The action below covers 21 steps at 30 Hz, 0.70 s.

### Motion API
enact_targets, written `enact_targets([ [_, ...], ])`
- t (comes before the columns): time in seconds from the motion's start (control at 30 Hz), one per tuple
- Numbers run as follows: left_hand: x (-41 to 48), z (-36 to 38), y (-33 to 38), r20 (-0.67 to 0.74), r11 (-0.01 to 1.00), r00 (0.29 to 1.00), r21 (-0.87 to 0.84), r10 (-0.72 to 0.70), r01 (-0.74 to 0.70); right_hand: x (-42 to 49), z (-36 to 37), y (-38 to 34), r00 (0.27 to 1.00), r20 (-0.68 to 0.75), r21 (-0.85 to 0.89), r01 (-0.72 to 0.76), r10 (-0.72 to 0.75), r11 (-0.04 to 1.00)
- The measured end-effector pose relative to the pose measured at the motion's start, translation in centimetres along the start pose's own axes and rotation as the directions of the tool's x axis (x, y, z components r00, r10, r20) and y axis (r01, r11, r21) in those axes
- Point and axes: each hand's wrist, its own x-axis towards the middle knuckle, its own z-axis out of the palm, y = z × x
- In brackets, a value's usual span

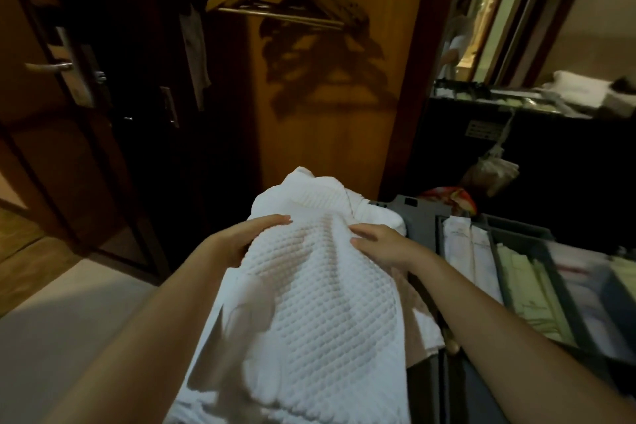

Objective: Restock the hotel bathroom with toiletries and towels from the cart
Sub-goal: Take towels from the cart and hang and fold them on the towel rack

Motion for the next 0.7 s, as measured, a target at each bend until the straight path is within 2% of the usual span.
enact_targets([
  [0.23, -0.3, 0.8, 1.5, -0.023, 1.0, 1.0, -0.02, 0.001, -0.001, -1.6, -0.4, 0.4, 1.0, -0.001, 0.01, 0.017, -0.017, 1.0],
  [0.37, -1.3, 1.5, 3.3, -0.125, 0.994, 0.987, -0.039, 0.1, -0.106, -2.0, -1.9, -0.7, 1.0, -0.002, -0.045, 0.024, -0.024, 0.999],
  [0.43, -2.1, 1.8, 4.7, -0.108, 0.984, 0.981, -0.058, 0.163, -0.17, -2.1, -3.1, -1.8, 0.999, -0.038, -0.038, 0.018, -0.02, 0.999],
  [0.53, -3.6, 2.5, 7.2, -0.089, 0.962, 0.963, -0.079, 0.254, -0.261, -2.5, -4.7, -3.8, 0.988, -0.136, 0.06, 0.086, -0.078, 0.994],
  [0.7, -5.8, 3.7, 11.6, -0.211, 0.885, 0.91, -0.235, 0.357, -0.402, -3.5, -7.3, -7.1, 0.935, -0.302, 0.183, 0.25, -0.188, 0.951],
])
